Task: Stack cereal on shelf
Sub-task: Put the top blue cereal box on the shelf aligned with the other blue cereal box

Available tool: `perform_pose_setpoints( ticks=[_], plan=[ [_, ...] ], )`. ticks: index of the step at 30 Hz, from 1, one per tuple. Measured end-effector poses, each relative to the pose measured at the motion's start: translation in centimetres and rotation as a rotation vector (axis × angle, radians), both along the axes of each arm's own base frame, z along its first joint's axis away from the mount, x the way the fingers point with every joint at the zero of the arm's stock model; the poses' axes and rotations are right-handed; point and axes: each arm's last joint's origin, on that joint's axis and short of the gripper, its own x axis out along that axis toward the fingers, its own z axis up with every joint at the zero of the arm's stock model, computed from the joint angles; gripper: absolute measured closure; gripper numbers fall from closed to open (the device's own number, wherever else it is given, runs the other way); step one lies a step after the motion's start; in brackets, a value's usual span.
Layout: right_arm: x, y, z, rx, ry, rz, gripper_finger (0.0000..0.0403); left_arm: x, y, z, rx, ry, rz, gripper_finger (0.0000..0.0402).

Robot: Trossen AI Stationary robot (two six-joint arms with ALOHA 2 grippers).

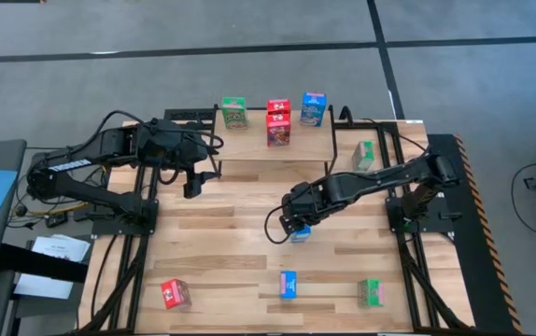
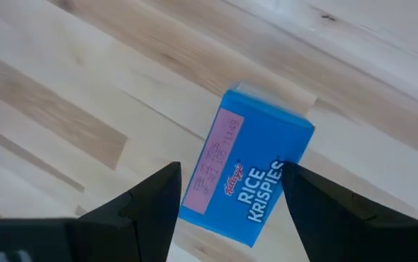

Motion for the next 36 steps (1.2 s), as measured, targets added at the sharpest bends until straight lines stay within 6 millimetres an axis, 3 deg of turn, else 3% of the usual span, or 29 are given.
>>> perform_pose_setpoints(
  ticks=[8,15,20,28,36],
  plan=[
    [0.0,0.0,0.1,-0.012,-0.003,-0.006,0.0137,0.0,0.0,0.0,0.0,-0.001,0.0,0.0123],
    [0.0,0.1,2.0,-0.051,0.002,-0.004,0.0137,0.0,0.0,0.0,0.0,0.0,0.0,0.0123],
    [0.0,0.1,2.0,-0.051,0.008,-0.008,0.0137,0.0,0.0,0.0,0.0,0.001,0.0,0.0123],
    [1.0,0.3,0.0,-0.047,0.068,0.012,0.0137,0.0,0.0,-0.1,-0.003,0.008,0.001,0.0123],
    [1.2,0.3,0.1,-0.031,0.047,0.027,0.0137,-0.1,0.0,-0.2,-0.005,0.021,0.002,0.0123]
  ],
)
